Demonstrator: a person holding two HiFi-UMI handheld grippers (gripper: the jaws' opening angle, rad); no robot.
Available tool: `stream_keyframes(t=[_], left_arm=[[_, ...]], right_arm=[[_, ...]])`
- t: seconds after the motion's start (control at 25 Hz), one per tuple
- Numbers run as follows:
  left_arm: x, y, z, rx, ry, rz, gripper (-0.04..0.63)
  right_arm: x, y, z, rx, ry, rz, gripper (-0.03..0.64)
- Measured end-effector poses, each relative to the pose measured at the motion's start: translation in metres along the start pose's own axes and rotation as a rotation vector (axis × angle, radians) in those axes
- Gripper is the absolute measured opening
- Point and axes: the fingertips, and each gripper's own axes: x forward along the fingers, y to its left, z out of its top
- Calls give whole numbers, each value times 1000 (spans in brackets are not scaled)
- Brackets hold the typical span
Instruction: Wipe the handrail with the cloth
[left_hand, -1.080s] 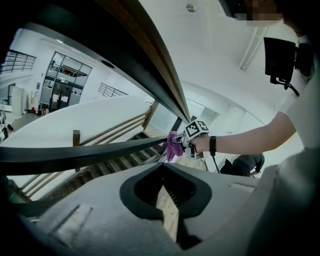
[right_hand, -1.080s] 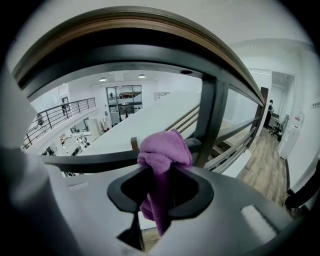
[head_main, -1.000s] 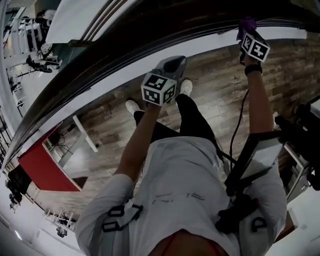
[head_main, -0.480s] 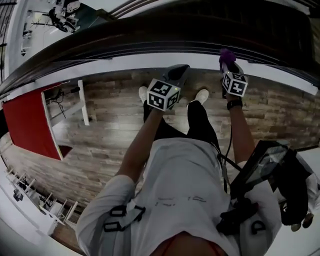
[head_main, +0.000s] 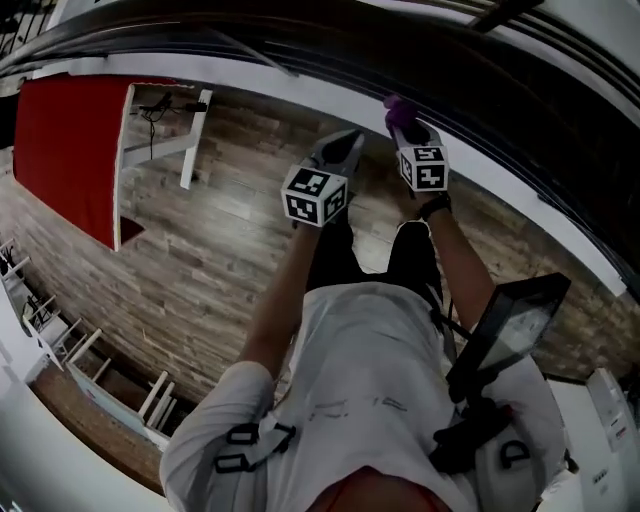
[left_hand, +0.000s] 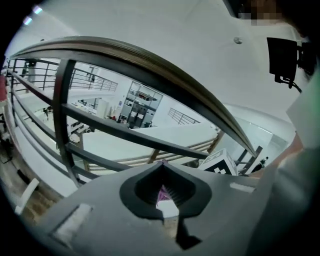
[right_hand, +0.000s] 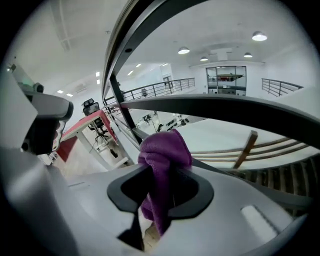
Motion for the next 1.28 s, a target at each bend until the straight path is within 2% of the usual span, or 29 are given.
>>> stream_keyframes(t=[0.16, 0.36, 0.56, 0.72, 0.84, 1.04, 1.28], left_arm=[[-36, 71, 2, -35, -20, 100, 2], [-72, 154, -2, -62, -36, 178, 2], [-87, 211, 2, -86, -62, 195, 2], [-92, 236, 3, -76, -55, 200, 2], [-89, 233, -2, -77, -39, 187, 2], [-74, 223, -15, -72, -9, 137, 2], [-13, 139, -21, -25, 53, 7, 2]], right_arm=[[73, 64, 42, -52, -33, 77, 100], [163, 133, 92, -88, -87, 112, 100], [237, 180, 134, -150, -120, 139, 100], [268, 210, 166, -94, -156, 220, 100], [276, 203, 166, -108, -130, 181, 100], [266, 164, 137, -112, -80, 88, 100], [194, 62, 94, -21, -83, -2, 100]])
